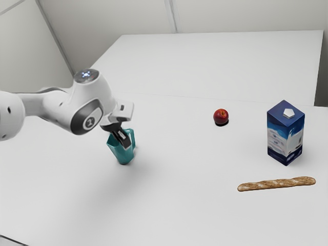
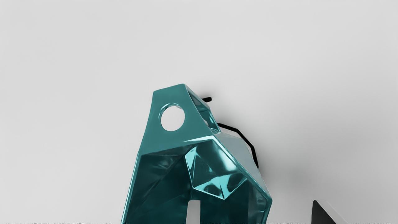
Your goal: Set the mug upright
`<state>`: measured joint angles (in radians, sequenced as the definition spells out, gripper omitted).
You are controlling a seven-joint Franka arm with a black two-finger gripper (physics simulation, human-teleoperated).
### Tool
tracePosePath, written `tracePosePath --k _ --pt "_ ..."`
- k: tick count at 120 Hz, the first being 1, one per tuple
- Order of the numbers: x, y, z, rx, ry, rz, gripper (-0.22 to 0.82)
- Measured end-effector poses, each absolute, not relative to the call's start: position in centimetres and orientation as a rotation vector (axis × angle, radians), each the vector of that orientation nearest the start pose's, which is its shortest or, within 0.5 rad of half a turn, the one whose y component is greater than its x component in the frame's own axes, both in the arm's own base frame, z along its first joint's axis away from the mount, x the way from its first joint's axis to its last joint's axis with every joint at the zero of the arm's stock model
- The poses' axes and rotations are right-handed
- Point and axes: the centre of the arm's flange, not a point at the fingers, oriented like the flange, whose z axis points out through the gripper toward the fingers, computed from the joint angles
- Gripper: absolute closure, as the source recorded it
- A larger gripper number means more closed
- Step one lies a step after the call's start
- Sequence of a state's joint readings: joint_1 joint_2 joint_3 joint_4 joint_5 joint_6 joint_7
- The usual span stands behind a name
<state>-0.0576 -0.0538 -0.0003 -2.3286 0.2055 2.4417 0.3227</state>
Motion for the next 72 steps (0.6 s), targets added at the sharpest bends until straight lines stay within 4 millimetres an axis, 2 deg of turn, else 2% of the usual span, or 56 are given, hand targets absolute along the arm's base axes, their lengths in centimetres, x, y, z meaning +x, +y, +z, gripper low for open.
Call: tracePosePath --k 23,32,44,57,64,72 --pt "51.3 -4.0 42.1 -2.853 0.765 -0.302 0.19" --pt "52.1 -4.7 45.3 -2.85 0.756 -0.354 0.14" --pt "54.6 -4.7 50.2 -2.88 0.7 -0.397 0.09" --pt "59.5 -4.0 54.4 -2.949 0.623 -0.368 0.05" --pt "61.0 -3.4 55.2 -2.992 0.586 -0.321 0.04" --pt "62.7 -1.9 55.0 -3.036 0.533 -0.236 0.03"
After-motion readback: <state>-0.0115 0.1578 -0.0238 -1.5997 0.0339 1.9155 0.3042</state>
